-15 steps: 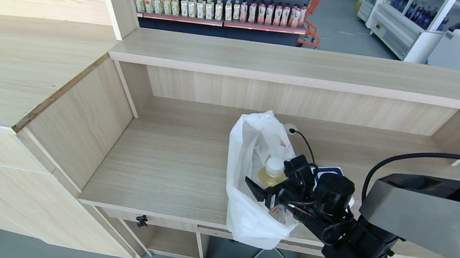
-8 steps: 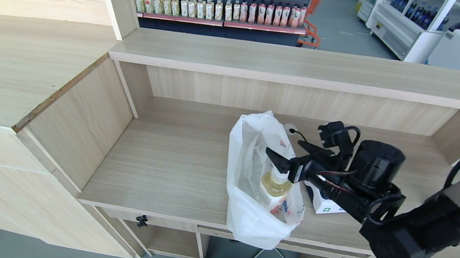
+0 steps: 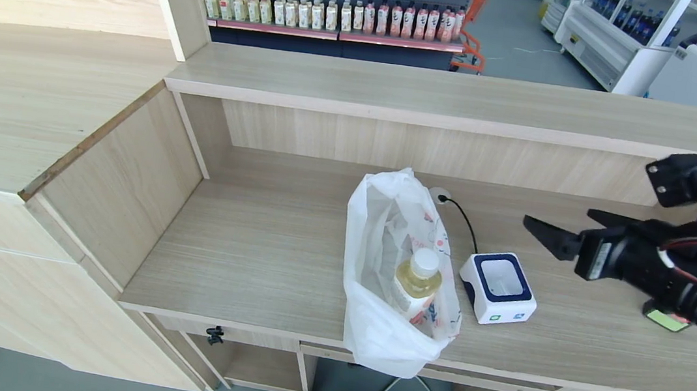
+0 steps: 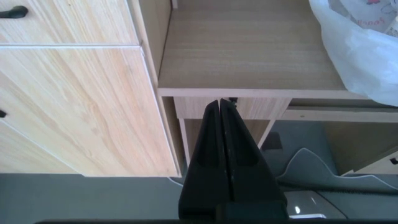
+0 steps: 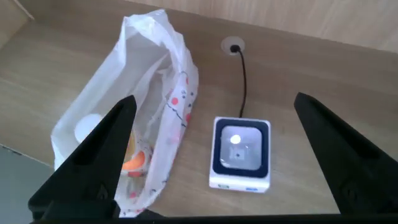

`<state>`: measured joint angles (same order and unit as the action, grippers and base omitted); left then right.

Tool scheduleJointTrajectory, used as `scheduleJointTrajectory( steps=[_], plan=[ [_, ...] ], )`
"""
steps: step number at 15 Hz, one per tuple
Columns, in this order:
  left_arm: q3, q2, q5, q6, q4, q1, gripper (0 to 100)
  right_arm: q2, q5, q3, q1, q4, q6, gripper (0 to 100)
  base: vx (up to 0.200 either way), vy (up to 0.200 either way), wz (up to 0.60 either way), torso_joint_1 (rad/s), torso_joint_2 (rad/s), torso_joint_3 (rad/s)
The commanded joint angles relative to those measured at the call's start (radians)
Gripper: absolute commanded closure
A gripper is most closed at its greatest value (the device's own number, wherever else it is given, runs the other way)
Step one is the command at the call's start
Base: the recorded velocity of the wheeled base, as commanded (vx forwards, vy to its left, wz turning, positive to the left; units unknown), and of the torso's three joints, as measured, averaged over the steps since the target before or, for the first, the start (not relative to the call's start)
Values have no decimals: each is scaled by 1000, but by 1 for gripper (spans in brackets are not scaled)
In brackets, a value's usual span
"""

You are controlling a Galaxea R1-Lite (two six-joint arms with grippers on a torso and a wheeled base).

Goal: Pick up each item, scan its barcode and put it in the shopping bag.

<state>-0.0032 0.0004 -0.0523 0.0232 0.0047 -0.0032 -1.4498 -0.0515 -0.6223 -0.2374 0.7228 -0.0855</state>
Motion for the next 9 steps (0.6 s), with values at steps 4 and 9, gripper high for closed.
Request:
scheduleJointTrajectory(
  steps=[4,9],
  plan=[
    [0,1,0,0,0,0,100,301,15,128,159,-209,-28,0,0,0,0,0,0,0],
    [0,1,0,-2,0,0,100,304,19,231,337,-212,-34,0,0,-40,0,1,0,0]
  ],
)
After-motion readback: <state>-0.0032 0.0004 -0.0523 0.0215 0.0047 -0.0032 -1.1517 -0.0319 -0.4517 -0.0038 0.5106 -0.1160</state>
